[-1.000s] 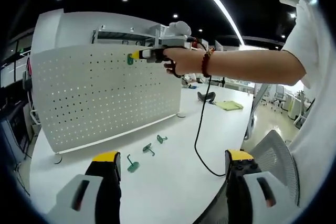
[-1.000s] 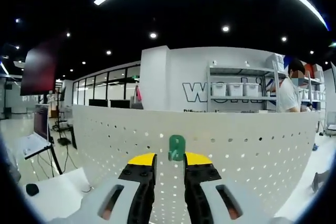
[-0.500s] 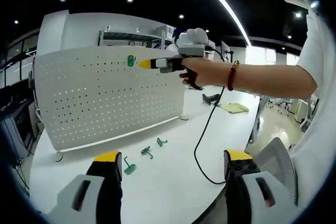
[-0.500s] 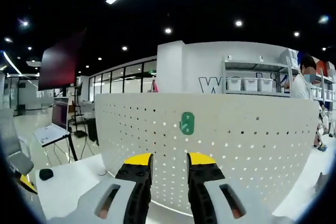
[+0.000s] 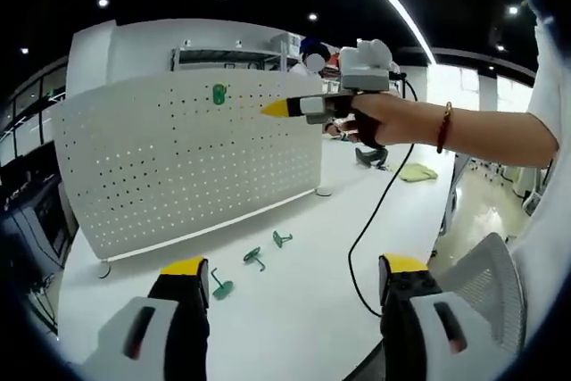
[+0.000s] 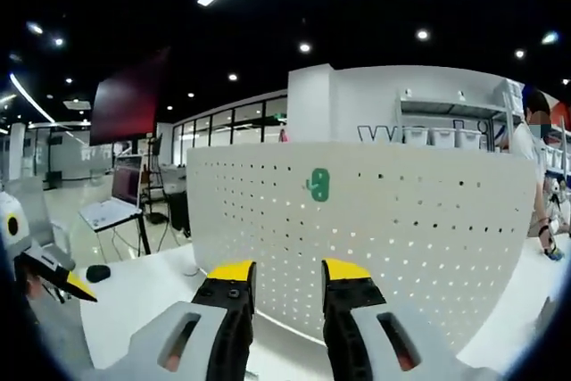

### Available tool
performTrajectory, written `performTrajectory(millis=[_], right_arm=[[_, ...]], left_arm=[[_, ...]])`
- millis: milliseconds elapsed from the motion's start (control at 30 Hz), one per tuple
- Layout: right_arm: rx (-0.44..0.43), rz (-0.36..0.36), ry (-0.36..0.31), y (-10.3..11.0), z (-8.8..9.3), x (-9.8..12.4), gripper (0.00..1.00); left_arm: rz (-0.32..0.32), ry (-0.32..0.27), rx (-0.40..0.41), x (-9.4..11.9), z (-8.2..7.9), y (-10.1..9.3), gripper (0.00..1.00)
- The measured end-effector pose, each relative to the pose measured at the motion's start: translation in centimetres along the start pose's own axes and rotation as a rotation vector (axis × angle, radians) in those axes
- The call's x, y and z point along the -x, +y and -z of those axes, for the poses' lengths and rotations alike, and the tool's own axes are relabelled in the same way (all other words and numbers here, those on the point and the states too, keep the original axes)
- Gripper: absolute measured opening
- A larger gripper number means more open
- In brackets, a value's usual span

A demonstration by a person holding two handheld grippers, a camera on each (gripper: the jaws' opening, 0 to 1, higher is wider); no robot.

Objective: Insert the hook assembly into the mounting plate slot until the hook locks in place.

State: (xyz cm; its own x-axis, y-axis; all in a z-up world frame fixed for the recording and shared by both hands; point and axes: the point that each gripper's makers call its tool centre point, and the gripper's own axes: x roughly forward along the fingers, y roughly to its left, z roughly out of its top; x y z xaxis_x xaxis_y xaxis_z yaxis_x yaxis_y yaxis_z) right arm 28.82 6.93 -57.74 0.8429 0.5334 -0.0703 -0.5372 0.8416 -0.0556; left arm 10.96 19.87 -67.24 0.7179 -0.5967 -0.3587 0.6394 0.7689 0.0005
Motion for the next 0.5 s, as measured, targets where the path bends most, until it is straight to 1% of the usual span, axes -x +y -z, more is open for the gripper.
performTrajectory(millis=[100,167,233,400,500], right_arm=[[-0.020,-0.011,-0.003,-0.4,0.3,0.8,0.30],[-0.017,-0.016,-0.005,-0.5,0.6,1.5,0.30],[-0.022,-0.027,0.013,-0.5,1.3,2.0,0.30],[-0.023,-0.024,0.025,-0.2,2.2,2.7,0.29],[-0.026,-0.001,0.037,-0.2,2.8,3.0,0.29]], left_arm=[[-0.003,0.021,0.004,-0.5,0.4,-0.1,0.79],[-0.009,0.048,-0.001,-0.8,0.9,0.0,0.79],[-0.009,0.057,0.000,-1.1,1.0,0.2,0.79],[0.021,0.091,-0.018,-1.8,1.7,0.8,0.79],[0.046,0.103,-0.021,-2.3,2.0,1.4,0.79]])
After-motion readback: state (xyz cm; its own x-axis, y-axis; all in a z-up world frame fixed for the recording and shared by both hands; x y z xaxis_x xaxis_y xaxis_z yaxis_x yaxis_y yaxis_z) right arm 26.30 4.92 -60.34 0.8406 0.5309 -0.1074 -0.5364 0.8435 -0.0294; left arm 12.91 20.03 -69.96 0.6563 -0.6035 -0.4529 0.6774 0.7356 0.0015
